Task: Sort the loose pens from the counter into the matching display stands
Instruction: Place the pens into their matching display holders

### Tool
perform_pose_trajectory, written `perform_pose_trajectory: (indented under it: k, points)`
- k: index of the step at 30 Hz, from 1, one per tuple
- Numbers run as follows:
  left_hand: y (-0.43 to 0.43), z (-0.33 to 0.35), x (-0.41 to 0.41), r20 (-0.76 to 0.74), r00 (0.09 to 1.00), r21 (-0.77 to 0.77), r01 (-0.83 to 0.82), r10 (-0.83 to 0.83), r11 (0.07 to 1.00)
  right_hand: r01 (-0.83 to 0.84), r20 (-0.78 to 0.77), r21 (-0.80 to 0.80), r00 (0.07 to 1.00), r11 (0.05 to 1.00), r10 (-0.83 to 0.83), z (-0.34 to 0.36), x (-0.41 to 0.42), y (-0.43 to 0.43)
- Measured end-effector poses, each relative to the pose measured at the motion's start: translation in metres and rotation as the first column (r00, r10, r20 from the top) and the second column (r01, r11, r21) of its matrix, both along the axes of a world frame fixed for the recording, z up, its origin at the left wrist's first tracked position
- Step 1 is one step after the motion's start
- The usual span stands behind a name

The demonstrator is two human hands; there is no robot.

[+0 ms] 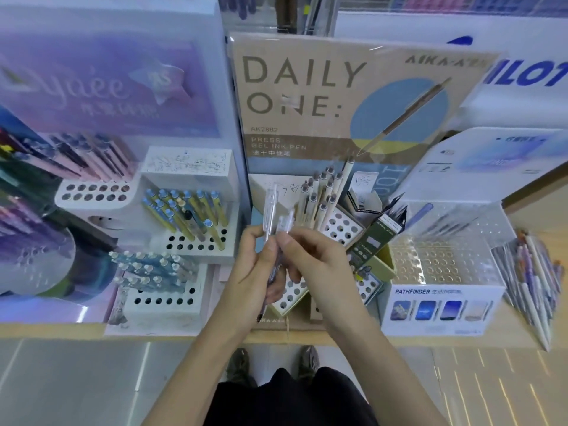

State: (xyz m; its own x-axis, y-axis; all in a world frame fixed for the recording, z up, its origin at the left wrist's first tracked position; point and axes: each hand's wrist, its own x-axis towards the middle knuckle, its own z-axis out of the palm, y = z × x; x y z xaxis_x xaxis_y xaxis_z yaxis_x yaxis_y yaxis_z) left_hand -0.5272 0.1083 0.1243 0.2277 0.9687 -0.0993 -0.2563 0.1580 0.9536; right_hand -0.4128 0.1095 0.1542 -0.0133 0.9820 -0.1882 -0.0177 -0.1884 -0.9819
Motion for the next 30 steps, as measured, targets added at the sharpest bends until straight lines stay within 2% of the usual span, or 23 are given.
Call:
perform_pose_trajectory:
  k: [5,8,12,14,16,19,24,26,30]
  points:
    - [-0.006,-0.008,-0.007,-0.045,0.998,-0.060,0.038,-0.040,0.997,0.130,-0.133,-0.068,0.981,0.989,-0.138,-0.010,-0.006,-0.009]
    - [-0.006,-0.013,-0.017,-0.137,0.990,-0.119,0.001,-0.017,0.993,0.225,-0.161,-0.089,0.958,0.970,-0.237,-0.015,-0.006,-0.014]
    - [-0.004,-0.025,-0.030,-0.329,0.938,-0.023,-0.123,0.109,0.992,0.415,0.082,0.029,0.906,0.909,-0.416,-0.029,0.008,-0.019]
    - [-0.005,-0.029,-0.036,-0.356,0.912,0.033,-0.204,0.202,0.978,0.430,0.255,0.122,0.857,0.895,-0.447,-0.039,0.014,-0.022]
    - [-0.005,-0.031,-0.042,-0.333,0.897,0.086,-0.277,0.290,0.957,0.406,0.364,0.183,0.818,0.895,-0.445,-0.048,0.013,-0.024]
    - [-0.006,-0.037,-0.047,-0.257,0.893,0.094,-0.358,0.370,0.929,0.403,0.382,0.187,0.810,0.896,-0.444,-0.061,0.008,-0.023]
    - [-0.012,-0.050,-0.049,-0.228,0.909,0.043,-0.348,0.349,0.936,0.369,0.452,0.226,0.780,0.902,-0.433,-0.078,0.006,-0.019]
    - [-0.015,-0.055,-0.046,-0.260,0.897,0.047,-0.357,0.357,0.933,0.361,0.463,0.252,0.770,0.898,-0.439,-0.082,0.007,-0.018]
    - [-0.019,-0.066,-0.036,-0.444,0.803,0.177,-0.356,0.397,0.918,0.322,0.484,0.289,0.764,0.902,-0.428,-0.087,0.010,-0.016]
